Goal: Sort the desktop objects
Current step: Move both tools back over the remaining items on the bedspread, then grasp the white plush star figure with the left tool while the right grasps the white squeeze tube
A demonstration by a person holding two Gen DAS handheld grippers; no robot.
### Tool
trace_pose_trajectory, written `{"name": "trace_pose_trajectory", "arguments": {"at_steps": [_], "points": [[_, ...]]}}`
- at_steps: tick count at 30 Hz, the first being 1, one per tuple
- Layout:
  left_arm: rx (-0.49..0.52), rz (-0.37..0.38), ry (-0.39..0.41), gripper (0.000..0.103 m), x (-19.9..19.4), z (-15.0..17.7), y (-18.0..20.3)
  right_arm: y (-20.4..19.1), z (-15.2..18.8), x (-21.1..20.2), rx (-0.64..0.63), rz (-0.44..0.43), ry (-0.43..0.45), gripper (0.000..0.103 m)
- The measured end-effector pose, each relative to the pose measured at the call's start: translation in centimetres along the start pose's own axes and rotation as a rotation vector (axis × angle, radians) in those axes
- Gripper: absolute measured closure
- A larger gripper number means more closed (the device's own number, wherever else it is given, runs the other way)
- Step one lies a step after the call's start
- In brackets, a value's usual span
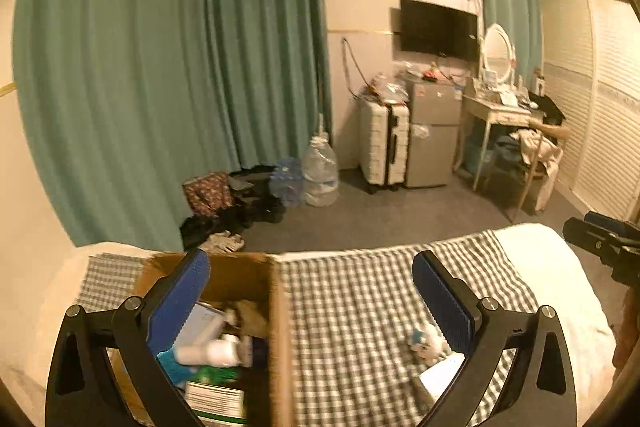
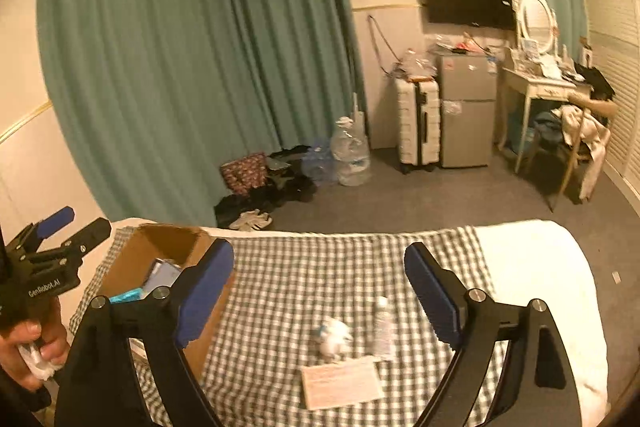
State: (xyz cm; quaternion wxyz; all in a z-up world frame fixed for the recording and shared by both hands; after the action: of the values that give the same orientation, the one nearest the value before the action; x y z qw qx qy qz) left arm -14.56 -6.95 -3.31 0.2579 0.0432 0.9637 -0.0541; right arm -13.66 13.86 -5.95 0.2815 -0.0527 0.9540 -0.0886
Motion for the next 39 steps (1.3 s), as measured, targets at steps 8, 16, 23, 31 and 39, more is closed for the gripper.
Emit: {"name": "trace_pose_trajectory", "arguments": {"at_steps": [8, 16, 23, 31, 39], "points": [[0.02, 0.067, -0.091, 0.0, 5.2, 3.1, 5.3, 6.5, 2.2, 2.2, 0.016, 0.058, -0.056, 0.015], [0.045, 0.102, -0.225, 0.0, 12.0, 8.4, 9.4, 9.4, 7.2, 7.5, 0.041, 0.049, -0.165, 0.015], [0.072, 0.131, -0.331, 0.0, 17.3, 13.3, 11.3, 11.3, 11.6, 13.5, 0.06, 0.041, -0.268, 0.016], [0.156, 0.153, -0.424, 0.0, 21.2, 18.5, 13.3, 11.2, 15.1, 19.7, 0.096, 0.007, -0.385, 0.028], [0.108, 0.141, -0.495, 0.024, 23.0, 21.1, 11.4, 10.5, 18.5, 22.6, 0.045, 0.034, -0.489, 0.032]]}}
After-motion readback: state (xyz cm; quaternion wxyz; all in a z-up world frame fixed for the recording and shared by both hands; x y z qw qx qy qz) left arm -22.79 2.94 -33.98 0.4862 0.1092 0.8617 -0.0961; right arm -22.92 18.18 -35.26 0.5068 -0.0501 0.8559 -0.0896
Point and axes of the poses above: each gripper's, at about its wrist camera, not at the fingertips, and x roughly the way its jaws point, y to its right, z to its underside, the point moved 8 cm from there along x, roughly the way its jaws point, and after that the axes turned 1 degree about x, right-handed, at the moved point
